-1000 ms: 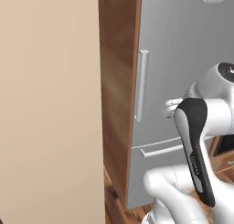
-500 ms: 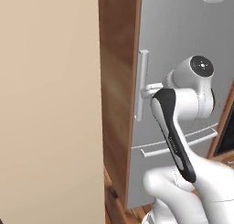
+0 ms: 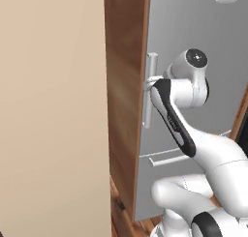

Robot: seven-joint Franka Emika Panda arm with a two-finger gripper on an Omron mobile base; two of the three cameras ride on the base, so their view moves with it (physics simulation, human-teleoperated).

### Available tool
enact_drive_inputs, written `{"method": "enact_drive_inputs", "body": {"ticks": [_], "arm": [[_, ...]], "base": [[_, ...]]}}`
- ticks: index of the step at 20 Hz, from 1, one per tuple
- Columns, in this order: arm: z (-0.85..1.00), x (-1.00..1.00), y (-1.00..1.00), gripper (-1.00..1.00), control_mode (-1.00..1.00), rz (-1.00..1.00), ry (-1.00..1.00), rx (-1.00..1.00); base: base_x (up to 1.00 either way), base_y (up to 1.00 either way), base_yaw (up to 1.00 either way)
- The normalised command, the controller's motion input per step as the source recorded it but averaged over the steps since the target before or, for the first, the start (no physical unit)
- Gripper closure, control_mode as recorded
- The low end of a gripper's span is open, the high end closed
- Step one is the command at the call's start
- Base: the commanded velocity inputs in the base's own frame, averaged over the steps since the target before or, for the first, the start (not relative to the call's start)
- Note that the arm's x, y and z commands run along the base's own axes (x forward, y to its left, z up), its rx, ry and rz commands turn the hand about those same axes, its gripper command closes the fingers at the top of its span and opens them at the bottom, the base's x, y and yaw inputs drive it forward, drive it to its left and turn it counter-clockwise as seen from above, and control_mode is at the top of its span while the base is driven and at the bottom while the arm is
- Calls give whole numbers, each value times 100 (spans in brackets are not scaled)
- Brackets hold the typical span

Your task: Move the hot dog bun to the plate on the dining table and place the condiment next to that plate. Then navigate to the fridge and take the sausage and place it on the plate as well.

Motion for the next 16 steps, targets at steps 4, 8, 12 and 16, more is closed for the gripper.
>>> {"method": "enact_drive_inputs", "body": {"ticks": [4, 8, 12, 16], "arm": [[-6, 68, -13, -100, -100, 0, 0, 0], [-10, 64, -10, -100, -100, -2, 0, 0], [-18, 53, 0, -100, -100, 0, -1, 0], [-21, 61, 0, -100, -100, 0, -5, 2]], "base": [[0, 0, 0], [0, 0, 0], [0, 0, 0], [0, 0, 0]]}}
